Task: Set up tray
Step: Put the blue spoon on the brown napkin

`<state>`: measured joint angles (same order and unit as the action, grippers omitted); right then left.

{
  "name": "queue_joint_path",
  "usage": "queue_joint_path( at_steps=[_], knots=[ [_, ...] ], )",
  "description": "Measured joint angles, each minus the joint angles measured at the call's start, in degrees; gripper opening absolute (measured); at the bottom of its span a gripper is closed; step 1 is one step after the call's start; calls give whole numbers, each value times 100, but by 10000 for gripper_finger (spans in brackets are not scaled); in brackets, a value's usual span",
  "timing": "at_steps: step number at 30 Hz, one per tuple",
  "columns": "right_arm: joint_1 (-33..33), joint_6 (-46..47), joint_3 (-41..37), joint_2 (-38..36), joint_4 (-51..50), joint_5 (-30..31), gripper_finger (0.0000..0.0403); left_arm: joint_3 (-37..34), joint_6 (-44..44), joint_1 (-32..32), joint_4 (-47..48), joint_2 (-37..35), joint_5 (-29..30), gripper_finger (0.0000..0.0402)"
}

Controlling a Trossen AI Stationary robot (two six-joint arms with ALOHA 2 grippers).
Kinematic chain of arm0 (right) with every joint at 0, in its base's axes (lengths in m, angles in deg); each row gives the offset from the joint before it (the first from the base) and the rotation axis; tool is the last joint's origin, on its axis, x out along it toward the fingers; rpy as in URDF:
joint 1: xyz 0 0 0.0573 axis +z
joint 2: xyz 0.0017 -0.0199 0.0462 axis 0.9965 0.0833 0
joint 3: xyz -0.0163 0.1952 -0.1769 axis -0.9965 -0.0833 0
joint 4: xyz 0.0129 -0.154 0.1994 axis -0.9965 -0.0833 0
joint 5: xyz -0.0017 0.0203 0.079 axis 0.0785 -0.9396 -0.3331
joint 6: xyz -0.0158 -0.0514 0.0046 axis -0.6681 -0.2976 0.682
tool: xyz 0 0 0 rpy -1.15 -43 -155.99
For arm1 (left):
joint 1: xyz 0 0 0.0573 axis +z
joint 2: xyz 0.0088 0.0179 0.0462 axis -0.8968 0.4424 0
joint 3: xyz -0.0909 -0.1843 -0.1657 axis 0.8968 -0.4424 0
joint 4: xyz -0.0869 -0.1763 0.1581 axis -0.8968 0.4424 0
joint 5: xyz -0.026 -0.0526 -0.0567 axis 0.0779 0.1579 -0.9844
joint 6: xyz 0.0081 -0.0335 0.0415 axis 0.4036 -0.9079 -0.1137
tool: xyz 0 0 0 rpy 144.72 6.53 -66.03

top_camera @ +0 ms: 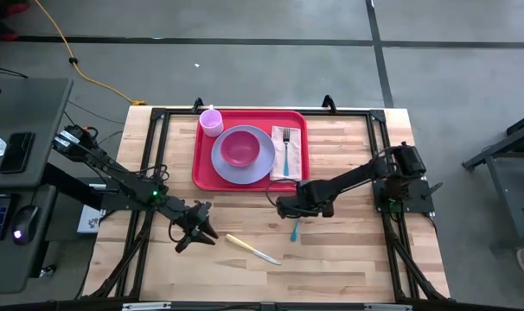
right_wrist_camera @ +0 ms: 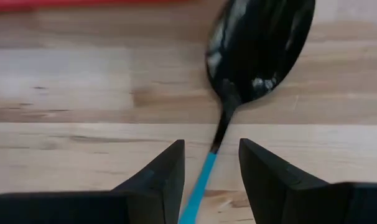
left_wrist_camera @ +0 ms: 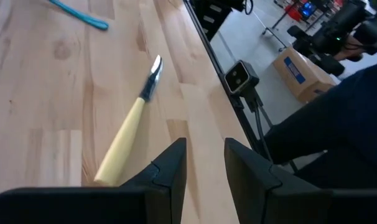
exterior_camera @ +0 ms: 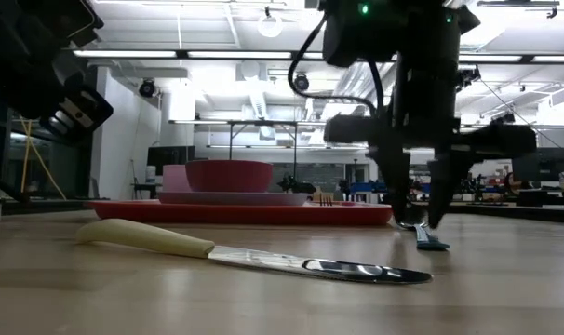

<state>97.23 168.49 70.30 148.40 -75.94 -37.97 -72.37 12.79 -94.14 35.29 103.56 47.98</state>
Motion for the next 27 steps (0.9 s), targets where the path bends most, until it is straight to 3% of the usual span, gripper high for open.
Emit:
queue_joint_path(
  at_steps=[15, 27],
  knots=[
    [-20, 141, 13, 237, -17, 240, 130, 0, 10, 0, 57, 0, -193, 138],
    [-52, 360, 13, 560, 196, 82, 130, 2, 142, 0, 56, 0, -240, 138]
  ],
)
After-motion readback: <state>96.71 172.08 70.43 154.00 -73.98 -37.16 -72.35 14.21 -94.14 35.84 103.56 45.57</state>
